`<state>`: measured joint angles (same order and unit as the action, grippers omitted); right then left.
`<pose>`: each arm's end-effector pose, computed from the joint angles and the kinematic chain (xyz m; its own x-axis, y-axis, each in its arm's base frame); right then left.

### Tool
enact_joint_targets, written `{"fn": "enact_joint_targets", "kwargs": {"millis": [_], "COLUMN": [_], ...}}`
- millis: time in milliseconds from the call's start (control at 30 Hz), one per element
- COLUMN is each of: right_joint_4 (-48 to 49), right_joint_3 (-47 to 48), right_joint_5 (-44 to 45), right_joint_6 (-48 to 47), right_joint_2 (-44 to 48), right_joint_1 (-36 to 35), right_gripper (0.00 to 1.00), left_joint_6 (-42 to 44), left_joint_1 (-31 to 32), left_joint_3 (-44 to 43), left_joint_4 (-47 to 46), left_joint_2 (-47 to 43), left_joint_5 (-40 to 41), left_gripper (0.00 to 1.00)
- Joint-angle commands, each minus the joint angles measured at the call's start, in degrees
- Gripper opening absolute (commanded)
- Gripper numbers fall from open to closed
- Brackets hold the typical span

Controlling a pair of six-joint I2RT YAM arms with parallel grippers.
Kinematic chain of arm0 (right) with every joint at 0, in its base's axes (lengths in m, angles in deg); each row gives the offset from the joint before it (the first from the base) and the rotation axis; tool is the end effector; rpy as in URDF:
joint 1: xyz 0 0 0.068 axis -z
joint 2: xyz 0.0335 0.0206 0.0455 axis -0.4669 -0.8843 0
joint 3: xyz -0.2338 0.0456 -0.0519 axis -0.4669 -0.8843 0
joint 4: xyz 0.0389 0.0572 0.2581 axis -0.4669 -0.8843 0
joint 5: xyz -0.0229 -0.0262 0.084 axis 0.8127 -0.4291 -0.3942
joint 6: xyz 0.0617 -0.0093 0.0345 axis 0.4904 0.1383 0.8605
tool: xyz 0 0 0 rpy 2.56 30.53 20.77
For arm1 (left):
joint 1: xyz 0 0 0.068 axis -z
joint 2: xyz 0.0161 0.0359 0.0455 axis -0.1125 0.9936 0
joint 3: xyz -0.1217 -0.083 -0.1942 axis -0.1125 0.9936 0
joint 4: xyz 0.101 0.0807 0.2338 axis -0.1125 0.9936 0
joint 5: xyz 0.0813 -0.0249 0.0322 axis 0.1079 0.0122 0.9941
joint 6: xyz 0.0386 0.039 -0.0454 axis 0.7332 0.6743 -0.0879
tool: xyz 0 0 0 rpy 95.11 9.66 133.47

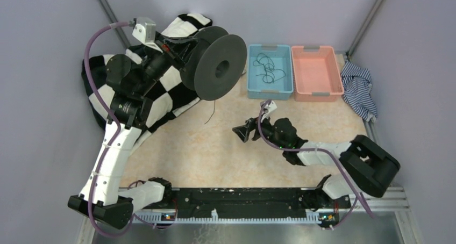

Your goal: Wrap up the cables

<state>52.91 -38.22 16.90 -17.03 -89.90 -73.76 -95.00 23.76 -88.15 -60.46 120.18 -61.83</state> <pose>0.2041 0.2160 0.1566 -0.4319 0.1965 -0.8803 -0.6347 0.6272 0.4514 0.2328 -0.0993 0.5118 0.1364 -0.3395 -0.9307 0.7333 0.6662 -0.1355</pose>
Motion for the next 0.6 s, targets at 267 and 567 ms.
{"fn": "enact_joint_targets", "kwargs": {"millis": [267,567], "right_joint_4": [27.21,27.68], "right_joint_3": [8.45,11.46], "right_joint_5": [2.31,4.93], "right_joint_6": [4.78,4.65], "right_joint_2": [-11.36,-14.6], "right_joint_1": [-3.28,-3.29], "right_gripper": [0.85,0.86], "left_joint_6": [-1.91,-1.95], "left_joint_1": [-0.16,-0.16], "left_joint_3": [-3.91,-4.41], "left_joint_4": [-5.38,-5.52], "left_joint_2": [-0.45,0.02], "left_joint_5": [0.8,0.11], "left_gripper": [0.0,0.0]}}
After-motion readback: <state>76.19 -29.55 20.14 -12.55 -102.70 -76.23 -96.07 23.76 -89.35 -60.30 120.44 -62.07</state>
